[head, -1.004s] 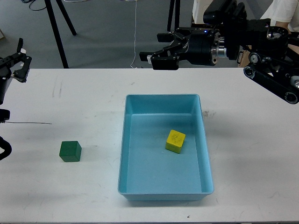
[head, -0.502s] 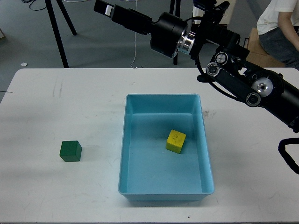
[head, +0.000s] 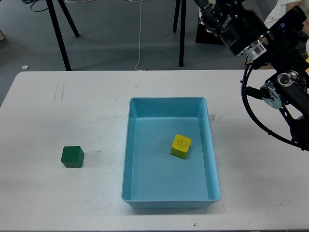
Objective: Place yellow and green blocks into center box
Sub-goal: 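Withdraw the right arm up and away from the tray, then bring the left gripper down to the dark green cube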
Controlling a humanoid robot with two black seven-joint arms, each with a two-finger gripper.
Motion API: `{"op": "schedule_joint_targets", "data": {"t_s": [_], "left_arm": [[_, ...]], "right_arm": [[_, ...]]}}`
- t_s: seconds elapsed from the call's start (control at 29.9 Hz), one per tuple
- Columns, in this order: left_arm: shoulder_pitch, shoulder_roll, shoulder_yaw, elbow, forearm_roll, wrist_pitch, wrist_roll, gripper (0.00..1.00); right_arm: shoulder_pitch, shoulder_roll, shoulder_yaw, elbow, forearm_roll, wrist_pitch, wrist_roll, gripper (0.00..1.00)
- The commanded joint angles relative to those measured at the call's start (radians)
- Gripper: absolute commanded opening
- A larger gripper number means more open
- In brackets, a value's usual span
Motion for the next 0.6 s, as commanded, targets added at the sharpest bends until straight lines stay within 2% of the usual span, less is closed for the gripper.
{"op": "schedule_joint_targets", "data": {"t_s": [0.0, 0.23, 0.4, 0.57], "left_arm": [[-0.013, 0.027, 0.001, -0.015, 0.029, -0.001, 0.0, 1.0], [-0.029, 0.062, 0.006, -0.073, 0.238, -0.001, 0.0, 1.0], [-0.033, 0.067, 0.006, -0.139, 0.505, -0.001, 0.0, 1.0], [-0.015, 0.071, 0.038, -0.193, 0.609, -0.001, 0.0, 1.0]], "right_arm": [[-0.133, -0.02, 0.123, 0.082, 0.004, 0.0, 0.0, 0.99], [-0.402, 0.0, 0.245, 0.191, 0.004, -0.03, 0.0, 0.99], [-0.496, 0.002, 0.297, 0.197, 0.004, -0.031, 0.004, 0.99], [-0.609, 0.002, 0.35, 0.235, 0.004, -0.033, 0.001, 0.99]]}}
